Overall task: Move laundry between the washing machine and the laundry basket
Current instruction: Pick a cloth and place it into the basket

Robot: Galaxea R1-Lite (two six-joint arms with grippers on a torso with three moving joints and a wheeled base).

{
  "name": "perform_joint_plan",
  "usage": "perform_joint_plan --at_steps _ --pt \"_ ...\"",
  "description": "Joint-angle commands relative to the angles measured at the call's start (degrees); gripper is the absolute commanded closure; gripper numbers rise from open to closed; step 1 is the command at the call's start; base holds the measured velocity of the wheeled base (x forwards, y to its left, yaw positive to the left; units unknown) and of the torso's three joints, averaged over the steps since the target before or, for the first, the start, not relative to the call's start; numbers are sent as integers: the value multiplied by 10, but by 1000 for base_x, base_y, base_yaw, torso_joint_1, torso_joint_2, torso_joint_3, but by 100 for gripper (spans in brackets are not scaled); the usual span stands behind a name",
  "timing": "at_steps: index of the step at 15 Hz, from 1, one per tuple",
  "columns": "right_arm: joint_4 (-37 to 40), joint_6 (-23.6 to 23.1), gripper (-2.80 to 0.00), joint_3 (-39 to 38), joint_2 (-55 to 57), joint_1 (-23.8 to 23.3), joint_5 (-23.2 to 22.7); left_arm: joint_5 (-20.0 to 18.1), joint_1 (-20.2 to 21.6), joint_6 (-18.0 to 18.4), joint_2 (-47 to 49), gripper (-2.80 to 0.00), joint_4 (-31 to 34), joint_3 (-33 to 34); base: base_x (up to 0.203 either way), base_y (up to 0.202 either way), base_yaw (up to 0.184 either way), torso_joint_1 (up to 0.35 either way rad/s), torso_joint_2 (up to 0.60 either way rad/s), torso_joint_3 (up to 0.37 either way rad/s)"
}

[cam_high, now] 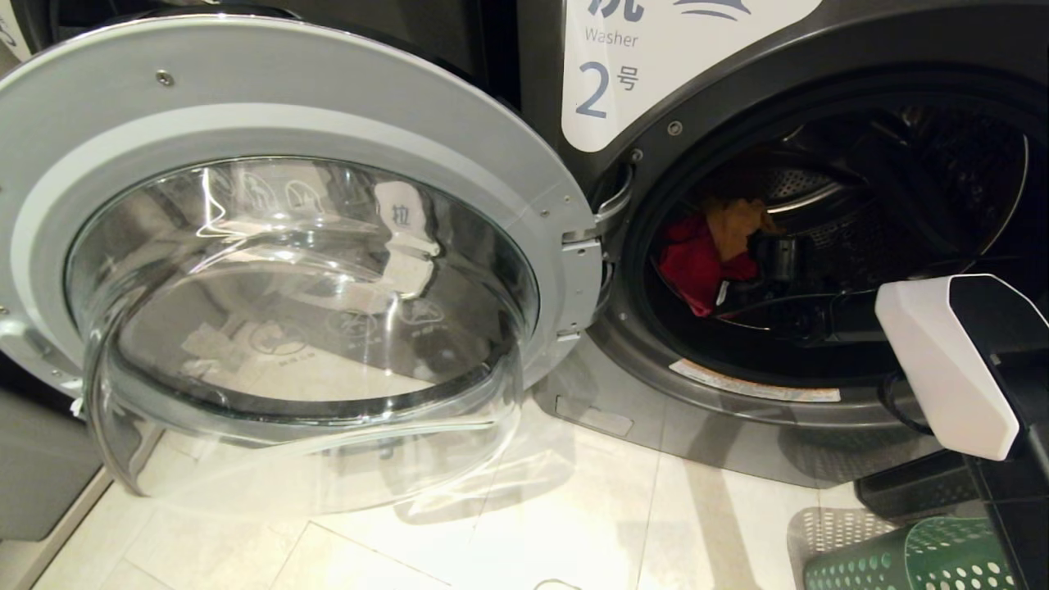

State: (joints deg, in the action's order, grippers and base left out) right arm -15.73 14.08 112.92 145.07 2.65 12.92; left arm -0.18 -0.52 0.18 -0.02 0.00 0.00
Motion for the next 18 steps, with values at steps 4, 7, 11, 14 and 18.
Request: perform_joint_plan --at_steps 4,7,11,14,18 --pt "-1 1 0 0 -2 0 0 0 0 0 0 0 0 0 0 0 0 0 0 0" --pt "-1 1 0 -1 -7 -1 0 0 0 0 0 0 0 0 0 0 0 0 0 0" --pt "1 0 0 -2 -35 0 -5 0 0 0 0 0 0 0 0 0 0 0 0 0" --pt "3 -3 0 -3 -75 8 -28 0 0 0 0 0 0 0 0 0 0 0 0 0" --pt "4 -7 0 -17 -106 33 -20 0 0 0 0 0 0 0 0 0 0 0 0 0"
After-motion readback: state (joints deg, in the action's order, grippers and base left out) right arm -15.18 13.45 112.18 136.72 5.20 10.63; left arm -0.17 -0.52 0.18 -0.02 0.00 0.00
